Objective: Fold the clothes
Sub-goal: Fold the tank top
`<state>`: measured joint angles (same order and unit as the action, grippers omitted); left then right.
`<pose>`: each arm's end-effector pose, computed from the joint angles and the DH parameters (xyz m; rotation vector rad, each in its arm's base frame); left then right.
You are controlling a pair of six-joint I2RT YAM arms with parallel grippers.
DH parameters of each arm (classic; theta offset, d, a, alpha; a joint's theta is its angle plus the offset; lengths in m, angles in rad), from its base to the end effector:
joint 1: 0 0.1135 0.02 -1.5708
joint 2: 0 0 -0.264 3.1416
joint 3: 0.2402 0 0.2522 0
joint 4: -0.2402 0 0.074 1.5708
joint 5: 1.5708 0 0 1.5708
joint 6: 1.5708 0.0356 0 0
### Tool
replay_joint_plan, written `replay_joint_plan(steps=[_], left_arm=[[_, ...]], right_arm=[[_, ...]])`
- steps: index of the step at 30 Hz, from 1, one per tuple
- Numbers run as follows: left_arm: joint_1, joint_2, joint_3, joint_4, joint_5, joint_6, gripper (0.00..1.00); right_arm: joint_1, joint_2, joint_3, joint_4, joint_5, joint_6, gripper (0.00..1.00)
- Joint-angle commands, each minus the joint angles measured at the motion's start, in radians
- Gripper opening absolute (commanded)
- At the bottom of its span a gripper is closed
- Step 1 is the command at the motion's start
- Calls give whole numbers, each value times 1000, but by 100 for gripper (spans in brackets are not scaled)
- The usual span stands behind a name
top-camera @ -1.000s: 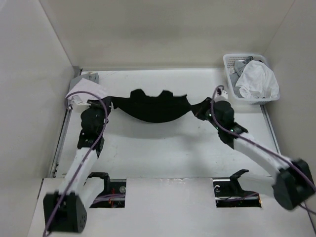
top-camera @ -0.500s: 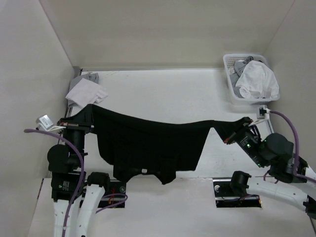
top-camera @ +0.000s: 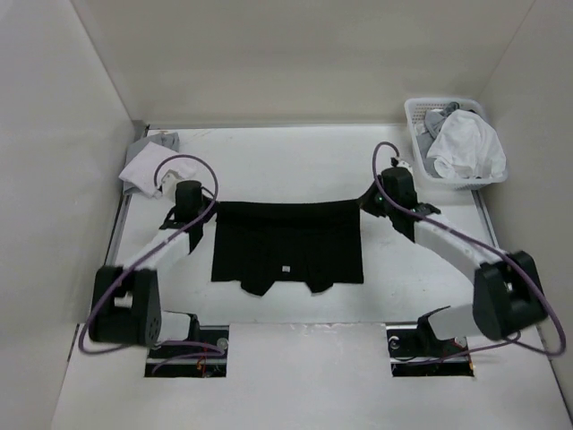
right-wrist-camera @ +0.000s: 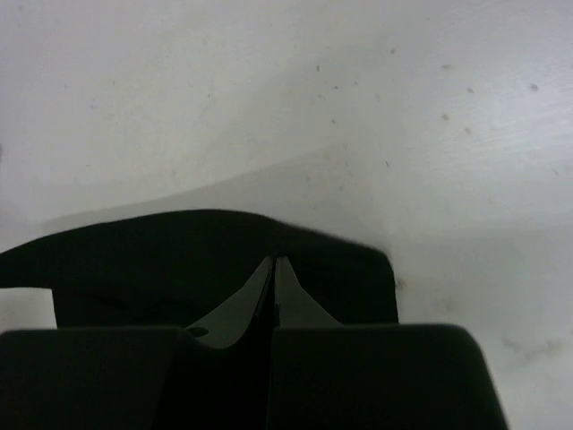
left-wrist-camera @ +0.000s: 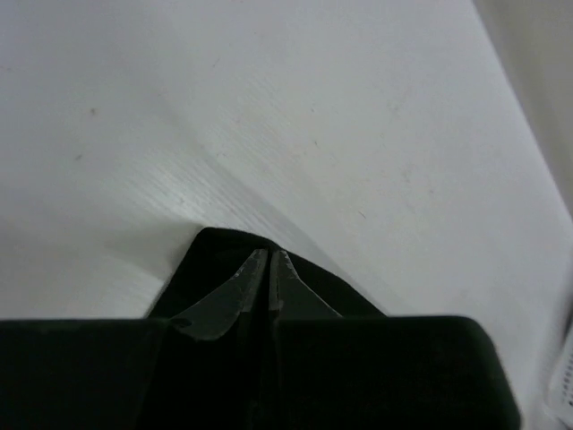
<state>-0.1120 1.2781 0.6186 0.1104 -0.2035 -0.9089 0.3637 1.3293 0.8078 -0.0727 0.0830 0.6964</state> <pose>0.2662 -0.0227 0.2068 -0.9382 1.9148 -0.3933 0.2720 0.1004 0.2385 0.4138 2.1701 0.5140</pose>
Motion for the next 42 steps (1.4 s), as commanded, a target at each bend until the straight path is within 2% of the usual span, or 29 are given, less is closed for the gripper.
replay_joint_plan(steps=[1, 5, 9, 13, 22, 30, 42], left_arm=[[7, 194, 169, 253, -21, -33, 0], [25, 406, 380, 241, 24, -39, 0], [41, 455, 458, 222, 50, -53, 0], [36, 386, 367, 250, 53, -59, 0], [70, 222, 64, 408, 118, -145, 0], [91, -28, -164, 400, 159, -139, 0], [137, -167, -402, 379, 237, -87, 0]], right_arm=[[-59, 181, 201, 205, -124, -11, 1], [-133, 387, 407, 174, -167, -14, 1], [-165, 446, 502, 129, -200, -18, 1], [-167, 377, 407, 158, -200, -20, 1], [-162, 171, 65, 297, -178, 34, 1], [-89, 41, -162, 356, -137, 72, 1], [-45, -55, -380, 301, -46, 98, 2]])
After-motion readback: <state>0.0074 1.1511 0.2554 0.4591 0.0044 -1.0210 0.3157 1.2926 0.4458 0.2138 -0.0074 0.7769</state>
